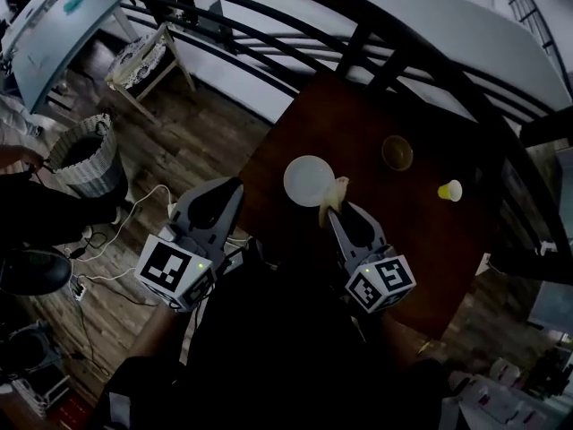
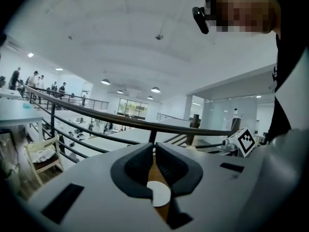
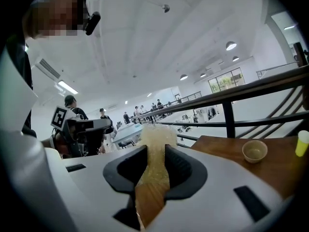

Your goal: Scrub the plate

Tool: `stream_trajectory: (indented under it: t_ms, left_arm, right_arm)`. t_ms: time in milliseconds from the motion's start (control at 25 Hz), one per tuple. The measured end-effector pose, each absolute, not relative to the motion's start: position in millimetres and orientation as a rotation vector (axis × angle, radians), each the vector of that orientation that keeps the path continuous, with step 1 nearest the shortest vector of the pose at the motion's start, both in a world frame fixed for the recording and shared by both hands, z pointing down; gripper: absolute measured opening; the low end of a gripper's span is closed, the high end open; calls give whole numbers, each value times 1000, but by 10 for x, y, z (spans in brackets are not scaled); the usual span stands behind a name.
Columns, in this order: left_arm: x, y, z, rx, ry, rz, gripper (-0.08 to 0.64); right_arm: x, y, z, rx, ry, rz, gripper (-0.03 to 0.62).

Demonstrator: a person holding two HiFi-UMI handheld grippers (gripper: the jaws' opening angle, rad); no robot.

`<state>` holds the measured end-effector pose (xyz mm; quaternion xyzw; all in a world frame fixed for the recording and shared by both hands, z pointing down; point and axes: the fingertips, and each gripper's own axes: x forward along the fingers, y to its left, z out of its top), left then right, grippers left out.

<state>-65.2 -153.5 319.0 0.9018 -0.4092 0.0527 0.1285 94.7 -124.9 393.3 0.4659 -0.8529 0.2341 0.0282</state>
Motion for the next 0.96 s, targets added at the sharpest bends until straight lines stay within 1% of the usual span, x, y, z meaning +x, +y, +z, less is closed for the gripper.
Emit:
stream_trajectory:
  t_ms: [160, 400, 760, 960]
  left_arm:
    - [-207, -1355, 3271, 2662, -1025, 164, 28]
    - [94, -1164, 3407, 2671, -866, 211, 28]
    - [248, -1079, 3462, 2732, -830, 269, 28]
    - [190, -1187, 3553, 2701, -826, 287, 28]
  right_arm:
    - [1022, -1146, 3933, 1446, -2623, 725, 126]
    - [1149, -1058, 3924, 1487, -2580, 714, 126]
    - [1172, -1019, 3830, 1465, -2559, 648, 126]
    - [1155, -1100, 3868, 1472, -2543, 664, 126]
